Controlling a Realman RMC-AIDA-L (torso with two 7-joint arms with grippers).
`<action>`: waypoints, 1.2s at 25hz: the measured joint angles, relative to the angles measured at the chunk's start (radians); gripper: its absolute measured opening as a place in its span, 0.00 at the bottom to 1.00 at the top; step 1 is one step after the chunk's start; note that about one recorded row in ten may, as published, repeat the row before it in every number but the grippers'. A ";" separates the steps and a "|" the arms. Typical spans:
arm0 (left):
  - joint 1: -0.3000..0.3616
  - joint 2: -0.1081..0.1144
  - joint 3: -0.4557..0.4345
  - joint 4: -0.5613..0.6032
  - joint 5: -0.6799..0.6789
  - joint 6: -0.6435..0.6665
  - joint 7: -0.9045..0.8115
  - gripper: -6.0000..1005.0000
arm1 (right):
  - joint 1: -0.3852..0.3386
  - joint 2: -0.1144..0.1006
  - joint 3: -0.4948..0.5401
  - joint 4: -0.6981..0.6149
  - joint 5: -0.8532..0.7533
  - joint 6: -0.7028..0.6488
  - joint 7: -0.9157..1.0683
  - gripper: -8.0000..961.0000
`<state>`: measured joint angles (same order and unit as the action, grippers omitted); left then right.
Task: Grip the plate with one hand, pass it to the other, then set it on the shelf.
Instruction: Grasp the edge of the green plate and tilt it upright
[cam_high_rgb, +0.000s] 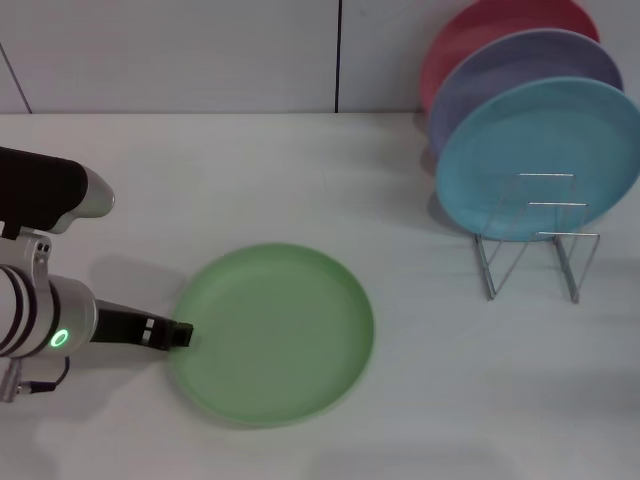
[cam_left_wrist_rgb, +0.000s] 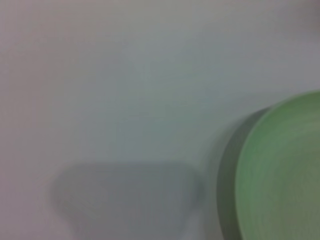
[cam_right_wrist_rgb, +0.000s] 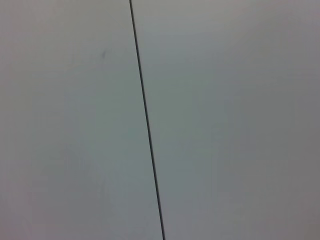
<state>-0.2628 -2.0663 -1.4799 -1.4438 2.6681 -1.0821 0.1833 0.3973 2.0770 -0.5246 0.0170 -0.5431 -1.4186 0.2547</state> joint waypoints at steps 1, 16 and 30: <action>-0.001 0.000 0.000 0.000 0.000 -0.003 0.000 0.61 | 0.000 0.000 0.000 0.000 0.000 0.000 0.000 0.86; -0.026 0.001 -0.001 -0.004 0.003 -0.043 -0.020 0.53 | 0.000 0.000 0.000 -0.002 0.000 0.002 0.000 0.86; -0.033 0.001 -0.001 -0.047 0.037 -0.063 -0.036 0.16 | -0.002 0.000 -0.006 -0.002 0.000 0.002 0.001 0.86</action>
<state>-0.2959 -2.0649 -1.4807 -1.4910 2.7056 -1.1447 0.1471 0.3950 2.0770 -0.5311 0.0150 -0.5430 -1.4166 0.2560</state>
